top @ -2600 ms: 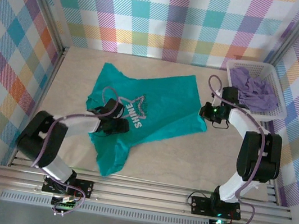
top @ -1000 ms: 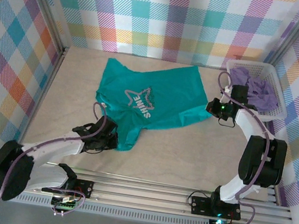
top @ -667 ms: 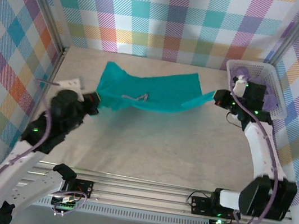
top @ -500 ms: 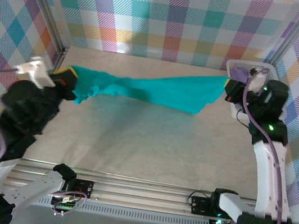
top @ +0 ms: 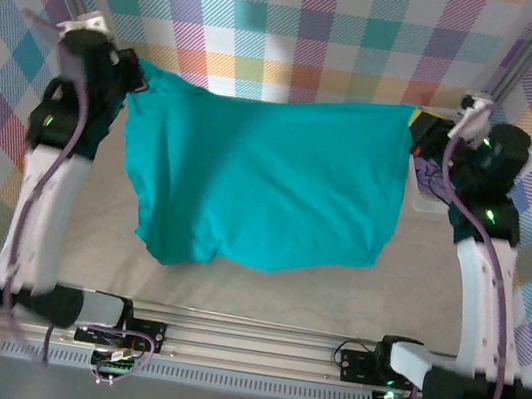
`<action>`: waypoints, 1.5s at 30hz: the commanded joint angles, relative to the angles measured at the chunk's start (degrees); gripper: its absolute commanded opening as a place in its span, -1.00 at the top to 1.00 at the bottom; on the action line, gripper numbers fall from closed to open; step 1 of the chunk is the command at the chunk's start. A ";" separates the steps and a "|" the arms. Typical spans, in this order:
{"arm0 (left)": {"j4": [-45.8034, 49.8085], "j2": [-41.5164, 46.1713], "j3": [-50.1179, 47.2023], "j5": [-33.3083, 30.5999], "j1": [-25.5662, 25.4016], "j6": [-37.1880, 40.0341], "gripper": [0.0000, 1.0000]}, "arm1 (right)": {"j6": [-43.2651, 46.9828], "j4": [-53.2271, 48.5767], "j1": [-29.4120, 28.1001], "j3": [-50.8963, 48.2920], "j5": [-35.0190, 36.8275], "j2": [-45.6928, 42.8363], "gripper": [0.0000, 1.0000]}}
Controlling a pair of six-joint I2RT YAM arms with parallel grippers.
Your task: Fold the inside-out t-shirt
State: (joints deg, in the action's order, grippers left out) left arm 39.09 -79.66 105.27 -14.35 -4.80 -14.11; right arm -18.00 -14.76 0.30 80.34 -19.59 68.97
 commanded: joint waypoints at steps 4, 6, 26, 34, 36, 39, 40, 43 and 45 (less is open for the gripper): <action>0.15 -7.35 10.31 6.49 3.01 0.08 1.00 | 1.59 5.73 -0.03 6.01 3.34 7.22 1.00; -0.36 -5.73 10.36 7.78 3.03 0.47 1.00 | 2.45 5.27 -0.05 6.66 2.92 6.49 1.00; 0.03 30.63 7.15 14.63 2.97 -3.14 1.00 | 6.62 -8.89 -0.01 6.00 1.66 -27.87 1.00; -3.29 21.03 4.61 11.68 3.04 -0.49 1.00 | 7.45 -6.36 -0.02 4.78 1.41 -24.03 1.00; -5.22 17.36 2.01 11.12 3.01 0.19 1.00 | 7.64 -4.23 -0.03 2.58 1.25 -21.50 1.00; -10.53 10.98 -4.03 11.14 2.96 0.32 1.00 | 7.61 0.04 -0.09 -1.42 1.50 -15.98 1.00; -13.07 8.34 -6.34 11.12 2.96 0.10 1.00 | 7.64 1.61 -0.05 -2.59 1.73 -13.37 1.00; -19.86 -0.17 -11.18 11.30 3.04 -0.49 0.99 | 7.41 8.13 -0.12 -5.80 2.86 -3.85 1.00; -23.69 -7.81 -12.04 10.55 3.02 -1.91 0.87 | 7.14 12.29 -0.58 -5.75 3.72 4.90 1.00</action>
State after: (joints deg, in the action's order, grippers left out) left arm 23.46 -81.84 95.09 -2.28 -2.48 -15.25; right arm -11.25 -10.20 0.27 76.14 -17.89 65.87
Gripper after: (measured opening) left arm 0.058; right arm 0.062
